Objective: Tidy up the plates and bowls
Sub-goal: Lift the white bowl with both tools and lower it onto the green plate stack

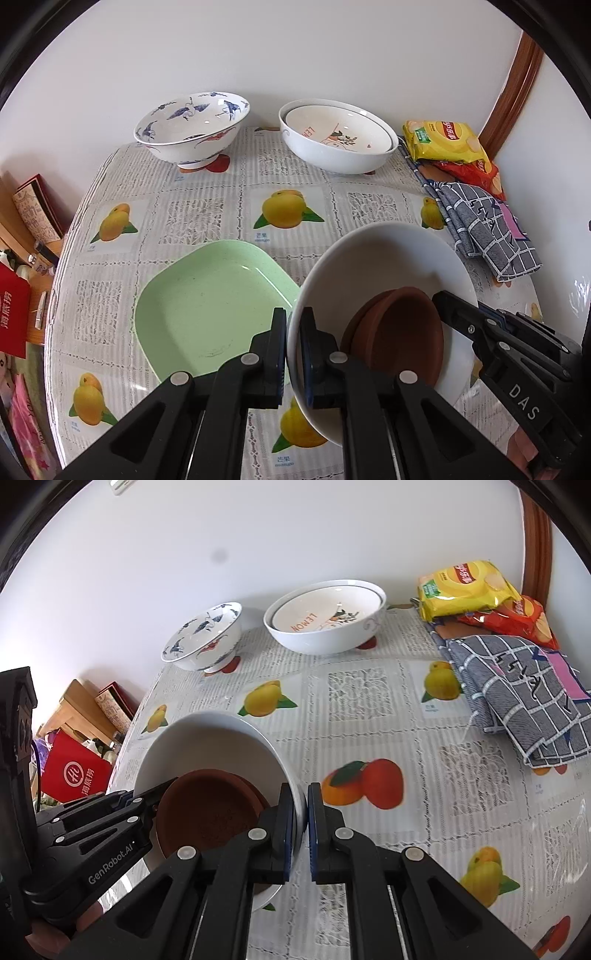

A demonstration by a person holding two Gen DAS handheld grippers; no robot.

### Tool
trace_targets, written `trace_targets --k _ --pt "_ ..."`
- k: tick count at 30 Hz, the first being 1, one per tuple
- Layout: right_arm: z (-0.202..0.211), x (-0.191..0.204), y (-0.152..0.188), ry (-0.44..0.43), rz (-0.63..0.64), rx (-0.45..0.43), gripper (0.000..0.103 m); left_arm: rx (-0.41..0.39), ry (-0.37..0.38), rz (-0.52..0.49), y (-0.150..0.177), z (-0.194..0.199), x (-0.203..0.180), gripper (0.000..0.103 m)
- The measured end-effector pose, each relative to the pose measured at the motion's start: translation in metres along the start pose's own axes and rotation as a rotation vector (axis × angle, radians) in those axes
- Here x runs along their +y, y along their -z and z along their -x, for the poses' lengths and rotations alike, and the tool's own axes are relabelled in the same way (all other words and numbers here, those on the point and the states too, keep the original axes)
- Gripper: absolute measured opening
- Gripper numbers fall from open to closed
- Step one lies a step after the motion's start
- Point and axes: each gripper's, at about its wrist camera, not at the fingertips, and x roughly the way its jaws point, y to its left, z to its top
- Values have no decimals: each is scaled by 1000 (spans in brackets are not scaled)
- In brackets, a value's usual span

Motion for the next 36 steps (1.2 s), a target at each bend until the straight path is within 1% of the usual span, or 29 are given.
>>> trace_targets --k 8,21,28,33,36 --pt "-16 33 -9 -20 45 8 7 -6 -23 46 -5 1 35 8" --pt "-57 80 -11 -66 104 62 8 23 -68 133 1 -11 87 8" --pt "-79 88 -10 -60 116 101 8 55 -62 153 5 -27 101 8" --pt "-92 87 -7 -40 116 130 8 75 -48 162 9 -40 103 7" --pt "-98 83 -7 -38 108 142 8 74 -42 163 9 -44 103 7"
